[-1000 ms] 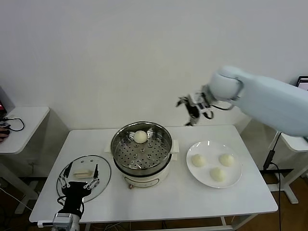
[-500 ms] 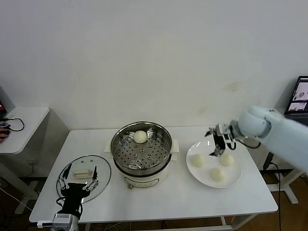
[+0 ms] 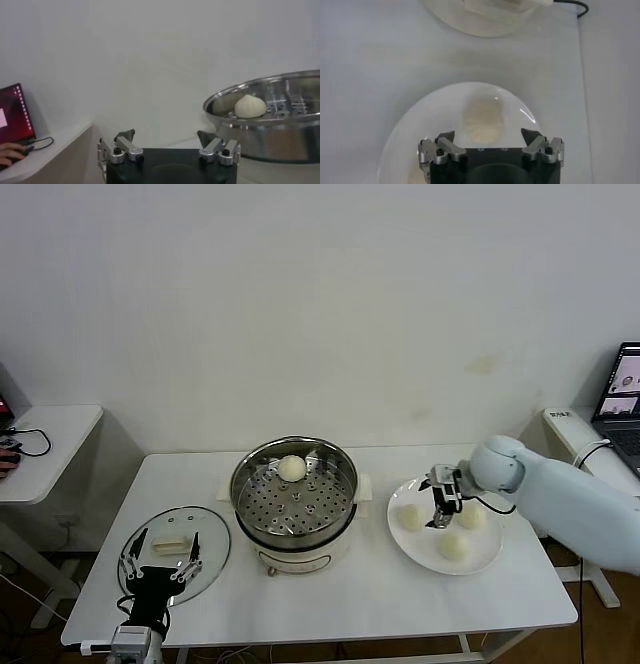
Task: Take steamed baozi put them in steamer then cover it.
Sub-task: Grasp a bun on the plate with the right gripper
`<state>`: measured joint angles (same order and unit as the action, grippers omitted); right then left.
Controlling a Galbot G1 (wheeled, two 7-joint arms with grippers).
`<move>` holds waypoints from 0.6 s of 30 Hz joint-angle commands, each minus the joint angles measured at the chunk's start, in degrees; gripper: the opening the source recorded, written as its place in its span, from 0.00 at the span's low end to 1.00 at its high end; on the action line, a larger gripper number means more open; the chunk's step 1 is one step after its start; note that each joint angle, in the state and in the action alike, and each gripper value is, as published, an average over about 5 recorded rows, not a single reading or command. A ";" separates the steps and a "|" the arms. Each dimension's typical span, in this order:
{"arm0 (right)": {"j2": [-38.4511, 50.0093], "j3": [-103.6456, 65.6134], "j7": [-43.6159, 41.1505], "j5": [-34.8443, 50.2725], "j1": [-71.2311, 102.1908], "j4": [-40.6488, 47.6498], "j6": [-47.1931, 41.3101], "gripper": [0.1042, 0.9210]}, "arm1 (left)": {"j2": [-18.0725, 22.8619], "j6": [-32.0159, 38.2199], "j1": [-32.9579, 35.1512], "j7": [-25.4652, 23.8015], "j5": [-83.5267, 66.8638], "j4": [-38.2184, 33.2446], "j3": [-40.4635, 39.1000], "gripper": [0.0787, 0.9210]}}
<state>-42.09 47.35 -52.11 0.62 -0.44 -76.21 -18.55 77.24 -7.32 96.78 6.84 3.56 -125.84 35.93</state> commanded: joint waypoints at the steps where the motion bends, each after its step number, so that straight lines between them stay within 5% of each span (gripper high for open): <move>1: -7.33 -2.05 -0.15 -3.82 3.60 10.27 0.54 0.88 | -0.09 0.00 -0.22 -0.07 -0.03 1.04 0.09 0.88; 18: -12.06 -3.16 0.32 -5.41 4.33 16.35 0.45 0.88 | 0.19 0.10 -0.51 -0.11 -0.05 1.65 0.00 0.88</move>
<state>-51.61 44.71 -51.98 -3.93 3.21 -63.35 -18.05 77.39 -7.32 96.28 6.75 3.51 -124.39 35.95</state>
